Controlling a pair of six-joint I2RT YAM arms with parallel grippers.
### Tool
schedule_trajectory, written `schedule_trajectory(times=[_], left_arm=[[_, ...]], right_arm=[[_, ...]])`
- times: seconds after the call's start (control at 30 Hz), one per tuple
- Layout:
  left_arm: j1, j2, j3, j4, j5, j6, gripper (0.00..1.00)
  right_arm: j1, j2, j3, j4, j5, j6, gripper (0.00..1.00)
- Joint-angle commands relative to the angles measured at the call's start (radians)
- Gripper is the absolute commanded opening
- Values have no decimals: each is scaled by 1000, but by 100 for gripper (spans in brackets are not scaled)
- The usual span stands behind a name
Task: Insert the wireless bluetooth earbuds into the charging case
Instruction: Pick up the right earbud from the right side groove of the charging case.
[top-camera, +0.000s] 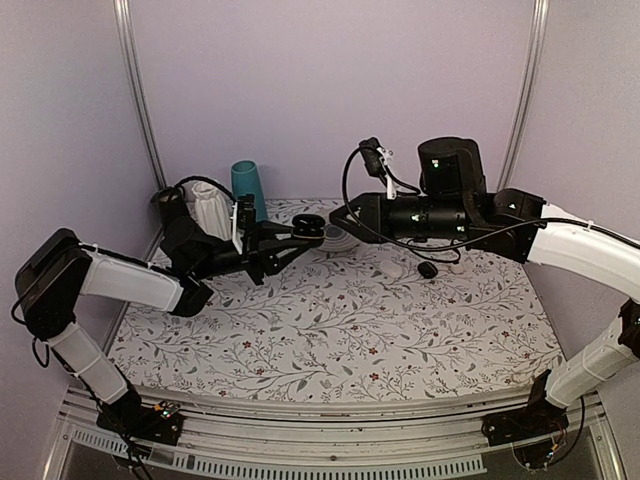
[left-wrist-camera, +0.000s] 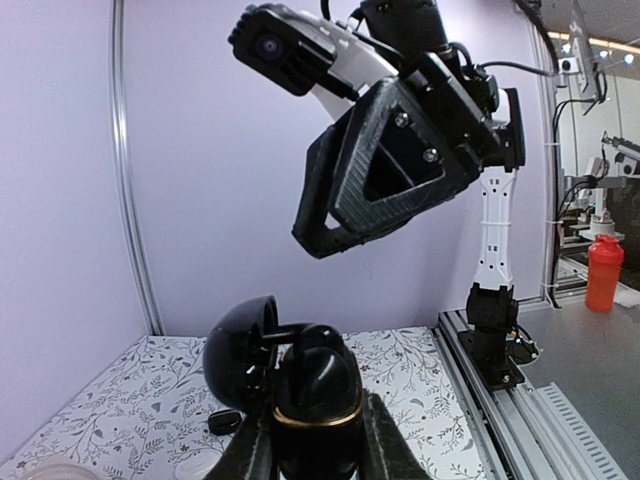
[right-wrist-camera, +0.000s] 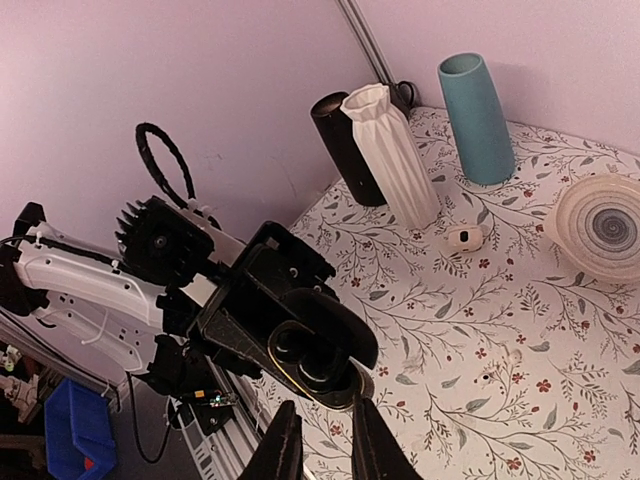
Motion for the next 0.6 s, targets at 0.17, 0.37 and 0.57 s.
schedule_trajectory(times=[0.17,0.37,0.57], left_arm=[[-16,-26,0,-32,-17,3,0],[-18,-38,16,-83,9,-44,0],[-19,-48,27,-142,18,-89,0]], right_arm=[[53,46,73,-33,38,-99,18],[52,78,131,-111,47,-218,31],[38,127,193,-177,-25,-259,32]])
